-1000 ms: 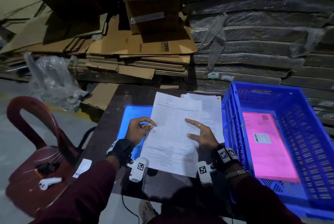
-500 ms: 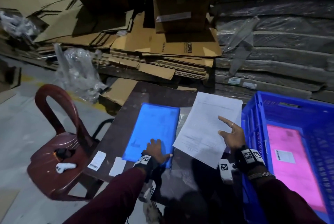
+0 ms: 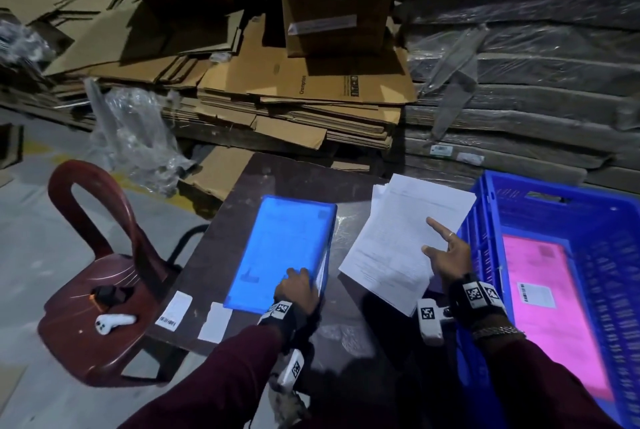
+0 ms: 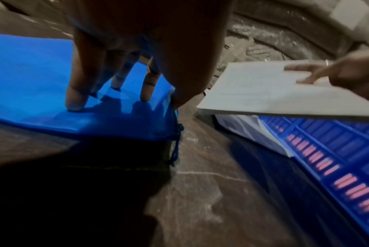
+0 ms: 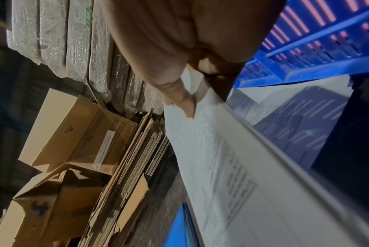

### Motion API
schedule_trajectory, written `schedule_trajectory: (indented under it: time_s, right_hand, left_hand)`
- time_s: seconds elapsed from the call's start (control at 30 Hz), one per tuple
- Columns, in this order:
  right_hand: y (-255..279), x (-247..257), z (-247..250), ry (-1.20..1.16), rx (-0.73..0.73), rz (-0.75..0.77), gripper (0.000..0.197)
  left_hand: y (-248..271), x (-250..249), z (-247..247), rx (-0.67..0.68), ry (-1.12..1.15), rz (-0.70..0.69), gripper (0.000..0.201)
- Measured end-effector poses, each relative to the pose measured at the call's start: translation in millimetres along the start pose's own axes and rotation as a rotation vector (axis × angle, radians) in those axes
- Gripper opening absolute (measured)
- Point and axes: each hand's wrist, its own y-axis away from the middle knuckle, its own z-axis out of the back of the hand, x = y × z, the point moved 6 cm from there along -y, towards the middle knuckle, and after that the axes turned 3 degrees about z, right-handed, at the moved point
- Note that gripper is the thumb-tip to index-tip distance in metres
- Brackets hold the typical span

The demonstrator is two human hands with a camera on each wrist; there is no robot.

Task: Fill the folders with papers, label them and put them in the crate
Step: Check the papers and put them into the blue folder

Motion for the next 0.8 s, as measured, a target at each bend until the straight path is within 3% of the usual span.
schedule_trajectory:
  time_s: [0.13, 0.37, 0.53, 0.7, 0.8]
  right_hand:
    - [-1.5, -9.7, -12.8, -0.042, -0.029, -0.024, 0.066]
    - [1.3, -7.0, -49.3, -0.136, 0.023, -0.014, 0.059]
    - [0.7, -33.7, -82.5, -0.172, 0.161, -0.124, 0.062]
    - [0.5, -29.5, -101.3, -0.120, 0.325, -0.134, 0.063]
    - [-2.4, -32.5, -110.2, -0.110, 0.343, -0.153, 0.063]
  left_hand:
    - [-3.7, 16.8, 7.7, -0.074, 0.211, 0.020, 0.026]
    - [2.2, 27.8, 9.4, -0.180, 0.429, 0.047, 0.028]
    - [10.6, 22.6, 11.2, -0.231, 0.414, 0.080, 0.028]
    - [14.7, 15.7, 12.9, -0.202, 0.306, 0.102, 0.029]
    - [14.7, 10.1, 14.6, -0.175, 0.255, 0.069, 0.027]
